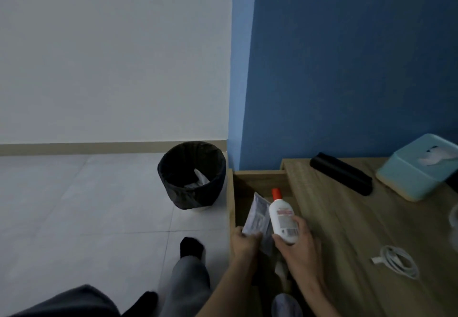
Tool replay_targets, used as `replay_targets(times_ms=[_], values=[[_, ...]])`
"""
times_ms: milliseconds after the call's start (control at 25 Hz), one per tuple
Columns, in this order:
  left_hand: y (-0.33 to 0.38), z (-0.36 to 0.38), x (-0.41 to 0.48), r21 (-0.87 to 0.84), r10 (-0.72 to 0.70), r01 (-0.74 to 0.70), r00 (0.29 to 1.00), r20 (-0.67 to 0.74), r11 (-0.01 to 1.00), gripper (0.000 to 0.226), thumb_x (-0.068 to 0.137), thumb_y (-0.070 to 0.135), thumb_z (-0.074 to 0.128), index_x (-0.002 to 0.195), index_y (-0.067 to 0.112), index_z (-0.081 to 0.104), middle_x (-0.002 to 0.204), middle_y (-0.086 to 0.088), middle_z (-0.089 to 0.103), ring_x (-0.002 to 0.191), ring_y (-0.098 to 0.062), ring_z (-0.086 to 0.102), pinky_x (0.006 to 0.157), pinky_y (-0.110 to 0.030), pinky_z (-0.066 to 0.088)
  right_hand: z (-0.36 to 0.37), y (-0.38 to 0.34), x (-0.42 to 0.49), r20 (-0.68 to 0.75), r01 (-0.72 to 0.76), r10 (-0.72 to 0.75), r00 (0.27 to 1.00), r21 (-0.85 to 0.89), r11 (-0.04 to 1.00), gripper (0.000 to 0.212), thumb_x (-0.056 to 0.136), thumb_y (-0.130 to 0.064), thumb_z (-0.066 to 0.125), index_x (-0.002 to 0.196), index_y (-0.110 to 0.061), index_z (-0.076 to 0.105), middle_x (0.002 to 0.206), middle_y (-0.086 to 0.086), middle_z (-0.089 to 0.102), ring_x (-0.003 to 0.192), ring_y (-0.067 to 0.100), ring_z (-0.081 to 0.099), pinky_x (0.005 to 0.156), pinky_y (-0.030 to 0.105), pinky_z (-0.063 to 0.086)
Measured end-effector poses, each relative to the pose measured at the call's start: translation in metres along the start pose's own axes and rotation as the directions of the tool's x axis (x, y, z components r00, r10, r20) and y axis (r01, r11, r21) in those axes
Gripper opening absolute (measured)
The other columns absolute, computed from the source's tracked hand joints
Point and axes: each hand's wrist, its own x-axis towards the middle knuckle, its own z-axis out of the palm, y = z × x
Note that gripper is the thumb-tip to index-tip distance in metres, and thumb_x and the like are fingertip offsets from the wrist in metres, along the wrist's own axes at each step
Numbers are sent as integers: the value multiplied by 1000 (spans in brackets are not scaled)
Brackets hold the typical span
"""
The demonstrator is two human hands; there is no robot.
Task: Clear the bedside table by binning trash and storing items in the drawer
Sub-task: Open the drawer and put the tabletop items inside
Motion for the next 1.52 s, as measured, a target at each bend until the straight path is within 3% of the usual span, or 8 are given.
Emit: replay_targets(times_ms=[280, 400, 480, 760, 960, 1200, 1400, 1520], values=[[-11, -15, 21, 75, 116, -103, 972, -202, 992, 33, 96, 5, 48, 73, 27, 39, 86, -1, 53, 75, -13, 54, 64, -16, 43, 48, 21, 11, 61, -102, 108, 992, -91, 991, 67, 83, -30, 63, 139, -23, 28, 132, 13, 49, 115, 28, 52, 90, 42, 48], [-10, -9, 36, 169, 132, -99, 972, -196, 981, 14, 96, 5, 48, 107, 10, 55, 112, -13, 61, 102, -27, 61, 90, -34, 50, 60, 32, 28, 77, -168, 174, 982, -79, 983, 66, 85, -22, 61, 142, -20, 27, 135, 16, 45, 120, 31, 48, 94, 45, 45], [-12, -5, 55, 172, 112, -77, 972, -206, 982, 33, 93, 2, 52, 124, -6, 50, 127, -26, 58, 118, -39, 57, 98, -41, 46, 67, 45, 39, 59, -170, 177, 982, -105, 980, 65, 86, -22, 60, 142, -19, 27, 136, 18, 45, 122, 32, 46, 99, 49, 44], [-15, -6, 73, -62, -194, 188, 975, -112, 980, 41, 92, 23, 57, 128, 5, 48, 126, -20, 57, 116, -36, 56, 106, -50, 42, 83, 73, 56, 17, -173, 182, 983, -228, 958, 65, 85, -30, 58, 141, -24, 23, 139, 15, 41, 124, 30, 44, 99, 46, 43], [-16, -3, 74, -137, -174, 161, 980, -95, 978, 42, 92, 21, 56, 128, 0, 53, 123, -21, 62, 113, -38, 61, 103, -49, 47, 69, 54, 50, 41, -170, 180, 983, -187, 968, 68, 80, -28, 64, 137, -18, 29, 138, 11, 43, 123, 27, 44, 100, 42, 42], [19, 38, 17, 273, 351, -289, 911, -215, 918, 53, 90, 9, 52, 140, 5, 34, 141, -18, 44, 128, -35, 47, 109, -44, 40, -46, 15, 8, -70, 236, -233, 970, 44, 971, 41, 85, -24, 60, 122, -29, 46, 112, -16, 45, 106, 3, 45, 88, 25, 41], [43, 106, -31, 342, 689, -693, 708, 155, 635, 45, 90, 3, 52, 132, 14, 43, 134, -5, 48, 123, -19, 48, 106, -36, 42, -132, 87, 8, -380, 114, -194, 905, -222, 968, 45, 71, -11, 76, 111, -5, 57, 111, 16, 58, 98, 36, 58, 81, 40, 47], [36, 142, -44, 356, 625, -731, 682, 380, 582, 43, 93, 6, 50, 134, 16, 44, 137, -4, 49, 125, -16, 47, 107, -32, 40, -142, 124, 11, -311, 47, -129, 942, -258, 965, 69, 71, -59, 63, 115, -7, 57, 124, 16, 56, 109, 37, 55, 87, 46, 48]])
